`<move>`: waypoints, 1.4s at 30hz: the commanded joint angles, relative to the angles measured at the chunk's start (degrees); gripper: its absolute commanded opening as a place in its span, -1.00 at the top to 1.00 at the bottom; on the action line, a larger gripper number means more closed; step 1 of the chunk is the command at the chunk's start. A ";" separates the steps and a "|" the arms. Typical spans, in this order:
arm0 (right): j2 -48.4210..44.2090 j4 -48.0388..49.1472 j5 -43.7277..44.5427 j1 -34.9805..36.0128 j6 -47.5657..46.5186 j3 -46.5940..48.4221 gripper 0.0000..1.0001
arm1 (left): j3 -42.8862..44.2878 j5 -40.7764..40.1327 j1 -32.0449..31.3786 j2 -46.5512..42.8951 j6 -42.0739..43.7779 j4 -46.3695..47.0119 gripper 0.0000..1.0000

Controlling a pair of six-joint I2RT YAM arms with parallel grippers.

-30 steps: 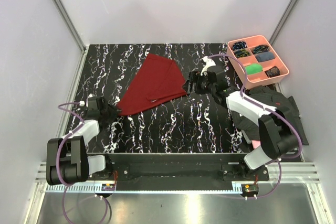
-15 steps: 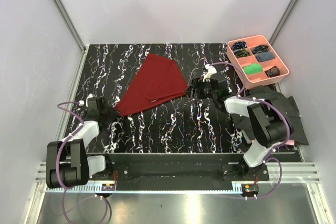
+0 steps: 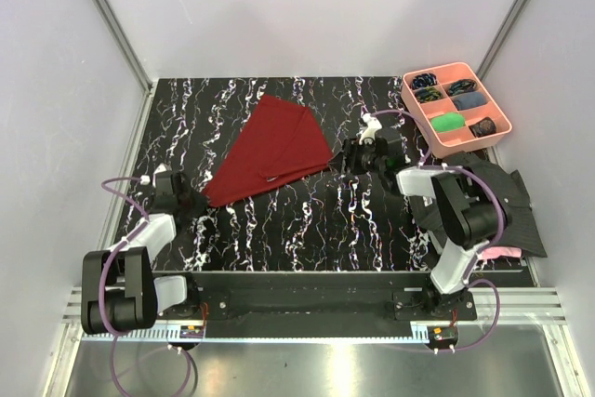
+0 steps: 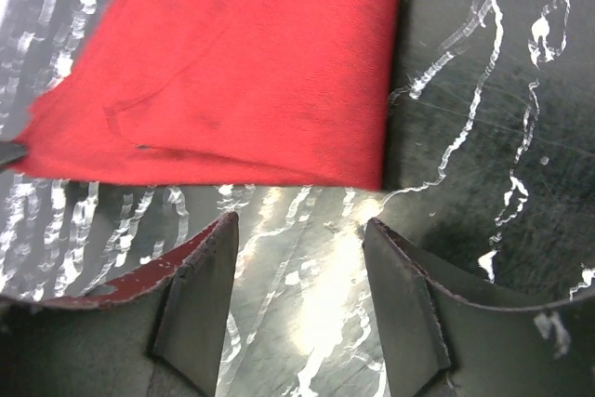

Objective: Fold the napkin, place the utensils inside, and roll it up
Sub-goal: Fold the napkin at the center of the board.

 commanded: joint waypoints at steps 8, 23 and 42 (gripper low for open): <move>-22.60 -7.54 -6.69 -0.30 -0.09 -4.85 -0.27 | 7.90 -4.34 -5.54 -0.20 3.49 0.78 0.85; -30.27 -9.05 -10.40 3.29 6.59 -14.95 -0.16 | 30.57 -10.14 -25.56 16.14 13.33 -3.61 0.87; -45.73 -17.04 3.04 12.35 1.76 -20.06 -0.78 | 49.91 -11.54 -40.25 33.01 24.93 -5.46 0.88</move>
